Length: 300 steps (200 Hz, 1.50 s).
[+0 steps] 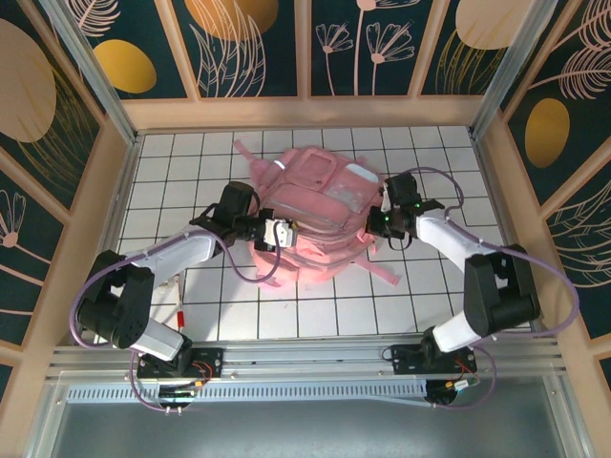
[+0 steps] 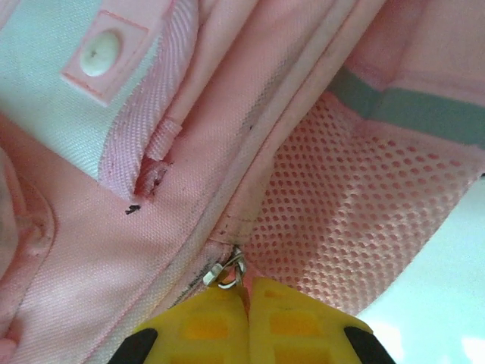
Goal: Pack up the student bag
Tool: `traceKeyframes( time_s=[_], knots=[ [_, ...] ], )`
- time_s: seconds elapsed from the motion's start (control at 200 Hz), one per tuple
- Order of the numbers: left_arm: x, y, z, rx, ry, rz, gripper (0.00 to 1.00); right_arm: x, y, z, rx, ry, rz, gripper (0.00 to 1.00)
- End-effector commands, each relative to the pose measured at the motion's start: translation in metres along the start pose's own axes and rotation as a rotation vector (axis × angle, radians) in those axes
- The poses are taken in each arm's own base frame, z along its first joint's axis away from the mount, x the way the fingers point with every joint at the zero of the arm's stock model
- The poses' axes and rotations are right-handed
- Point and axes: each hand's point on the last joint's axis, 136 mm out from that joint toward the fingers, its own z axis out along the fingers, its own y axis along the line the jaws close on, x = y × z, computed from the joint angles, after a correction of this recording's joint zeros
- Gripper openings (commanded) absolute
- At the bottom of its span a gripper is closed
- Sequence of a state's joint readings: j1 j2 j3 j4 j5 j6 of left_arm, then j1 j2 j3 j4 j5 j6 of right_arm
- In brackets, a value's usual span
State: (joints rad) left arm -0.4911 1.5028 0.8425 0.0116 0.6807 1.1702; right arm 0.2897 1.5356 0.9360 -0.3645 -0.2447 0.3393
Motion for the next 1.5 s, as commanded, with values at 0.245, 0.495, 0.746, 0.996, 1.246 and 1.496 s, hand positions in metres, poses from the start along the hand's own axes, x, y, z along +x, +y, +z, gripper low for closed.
traceKeyframes(
  time_s=[0.245,0.495,0.746,0.996,1.246,1.496],
  knots=[
    [-0.045,-0.032,-0.012,0.082,-0.087,-0.108,0.45,-0.056,-0.018,-0.035,0.089,-0.121,-0.166,0.46],
    [-0.056,0.021,-0.041,-0.111,0.034,-0.150,0.60,-0.038,0.025,-0.067,-0.081,-0.182,-0.651,0.50],
    [0.014,0.013,-0.014,0.071,0.359,-0.091,0.50,-0.040,0.067,-0.074,-0.238,-0.276,-0.933,0.49],
    [0.017,0.010,-0.009,0.059,0.339,-0.068,0.60,-0.011,0.068,-0.057,-0.308,-0.162,-1.066,0.50],
    [0.015,0.015,-0.008,0.093,0.350,-0.059,0.62,-0.001,0.080,-0.063,-0.398,-0.166,-1.115,0.49],
    [0.016,-0.012,-0.010,0.211,0.352,-0.152,0.70,0.013,0.093,-0.072,-0.495,-0.194,-1.164,0.48]
  ],
)
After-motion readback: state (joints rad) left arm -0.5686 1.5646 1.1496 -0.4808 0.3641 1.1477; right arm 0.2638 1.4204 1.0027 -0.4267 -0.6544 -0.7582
